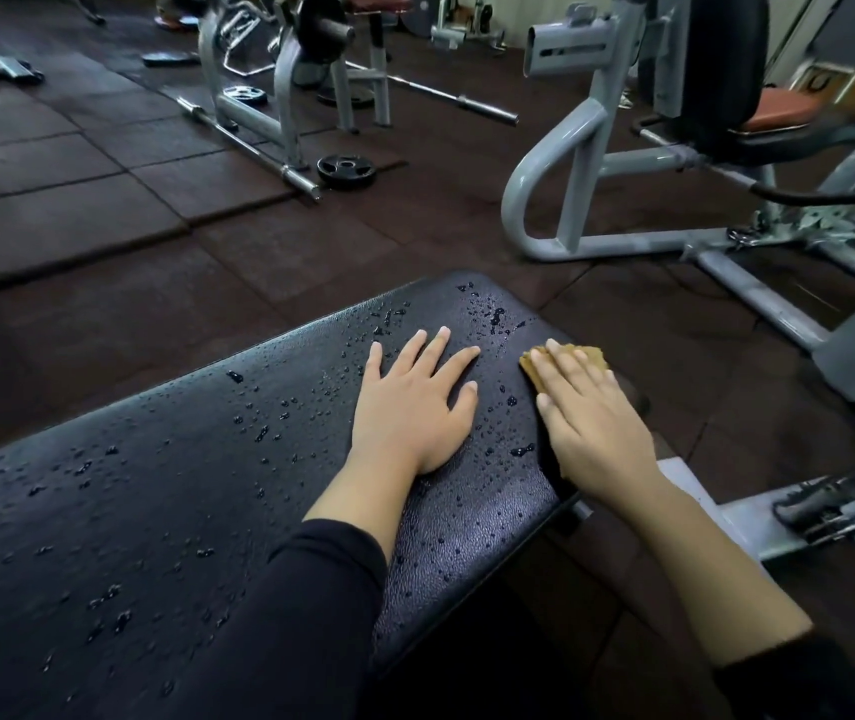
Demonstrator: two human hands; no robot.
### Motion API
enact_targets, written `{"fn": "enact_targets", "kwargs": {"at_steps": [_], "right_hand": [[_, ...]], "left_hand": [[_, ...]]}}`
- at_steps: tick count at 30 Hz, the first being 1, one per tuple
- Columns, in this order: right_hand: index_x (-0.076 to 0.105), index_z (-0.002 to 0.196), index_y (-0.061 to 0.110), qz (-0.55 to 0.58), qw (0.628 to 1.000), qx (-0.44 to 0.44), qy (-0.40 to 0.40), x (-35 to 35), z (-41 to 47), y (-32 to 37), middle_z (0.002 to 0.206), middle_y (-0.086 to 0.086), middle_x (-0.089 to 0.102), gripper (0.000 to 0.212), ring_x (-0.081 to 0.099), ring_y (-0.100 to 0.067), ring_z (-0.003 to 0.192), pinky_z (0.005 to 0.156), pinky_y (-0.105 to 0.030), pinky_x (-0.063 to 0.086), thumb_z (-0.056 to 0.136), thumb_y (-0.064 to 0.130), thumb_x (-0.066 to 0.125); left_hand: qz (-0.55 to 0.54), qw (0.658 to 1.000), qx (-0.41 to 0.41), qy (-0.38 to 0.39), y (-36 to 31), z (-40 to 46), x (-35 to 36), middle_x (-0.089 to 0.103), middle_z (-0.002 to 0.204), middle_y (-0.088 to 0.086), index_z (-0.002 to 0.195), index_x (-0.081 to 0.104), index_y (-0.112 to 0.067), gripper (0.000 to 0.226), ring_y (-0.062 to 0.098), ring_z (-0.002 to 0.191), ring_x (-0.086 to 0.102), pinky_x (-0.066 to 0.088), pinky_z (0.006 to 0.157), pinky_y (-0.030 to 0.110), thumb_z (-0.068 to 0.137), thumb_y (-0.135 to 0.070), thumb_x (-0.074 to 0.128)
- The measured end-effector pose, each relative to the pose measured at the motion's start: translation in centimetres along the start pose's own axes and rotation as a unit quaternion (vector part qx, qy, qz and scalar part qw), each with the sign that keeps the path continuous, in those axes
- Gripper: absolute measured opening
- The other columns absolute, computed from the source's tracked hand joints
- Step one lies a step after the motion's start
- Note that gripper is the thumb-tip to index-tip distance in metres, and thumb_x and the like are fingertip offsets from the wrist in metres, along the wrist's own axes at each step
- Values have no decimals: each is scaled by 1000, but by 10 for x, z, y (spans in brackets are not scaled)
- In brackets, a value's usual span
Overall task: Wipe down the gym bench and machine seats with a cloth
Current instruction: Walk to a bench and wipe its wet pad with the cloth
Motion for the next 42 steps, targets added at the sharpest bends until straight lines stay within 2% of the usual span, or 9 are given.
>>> {"fn": "enact_targets", "kwargs": {"at_steps": [4,8,12,17,23,29,33,36,42], "right_hand": [[15,150,20,-37,998,-31,52,-4,37,-6,159,1,7,53,8,-22,145,116,-36,6,100,24,30],[22,148,5,22,998,14,63,-12,52,-39,158,-8,8,52,7,-21,146,117,-29,1,97,11,35],[23,148,21,113,989,98,17,-11,14,-48,158,2,14,50,8,-19,146,119,-35,1,99,17,32],[21,148,28,37,999,23,12,-2,-12,-2,158,10,11,58,6,-16,146,117,-37,2,91,38,18],[10,150,16,-34,996,-19,75,-2,53,-12,159,0,0,55,7,-28,145,116,-46,11,100,23,29],[11,150,20,49,990,88,102,-15,43,-57,159,3,4,51,5,-20,146,117,-41,2,101,22,25],[14,150,23,49,997,-2,63,-10,22,-25,158,7,3,51,0,-16,146,116,-36,-4,101,25,30],[19,149,24,103,984,-85,122,-11,38,3,158,7,4,48,0,-14,146,116,-32,-4,102,22,31],[9,149,32,14,982,-140,129,0,69,13,158,9,-7,51,-5,-15,146,119,-37,-1,102,31,27]], "left_hand": [[4,1000,-3,5,0,0,0,5,162,-14,150,16,-48,49,8,149,-1,-6,119,48,100,-51,17],[7,1000,-3,10,0,-1,-1,5,162,-14,149,16,-48,49,8,149,-1,-6,119,47,100,-51,17],[10,1000,-3,8,0,1,0,6,162,-14,149,16,-48,49,8,149,-1,-6,119,47,100,-51,17],[12,1000,-5,8,-1,1,0,5,162,-15,149,16,-48,49,8,149,0,-5,119,47,101,-50,18],[11,1000,-9,14,-1,0,-2,5,162,-15,149,16,-49,48,8,149,-1,-6,119,47,101,-50,18],[8,1000,-7,16,-1,2,-2,5,162,-15,149,16,-49,48,8,149,-1,-7,119,46,101,-50,18],[1,1000,-7,30,0,1,-6,3,162,-15,150,16,-47,49,7,148,-2,-8,119,46,101,-50,19],[-38,998,-6,46,2,3,-11,7,162,-13,152,22,-38,50,6,148,0,-7,120,43,102,-47,25],[26,992,-121,22,44,10,-24,5,163,-6,155,12,-29,58,11,149,0,-6,119,48,101,-51,20]]}}
Point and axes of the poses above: each hand's wrist, its own z-axis towards the middle knuckle, its own x-axis out of the palm, y = z × x, the point moved 1 cm from there along z, towards the middle knuckle
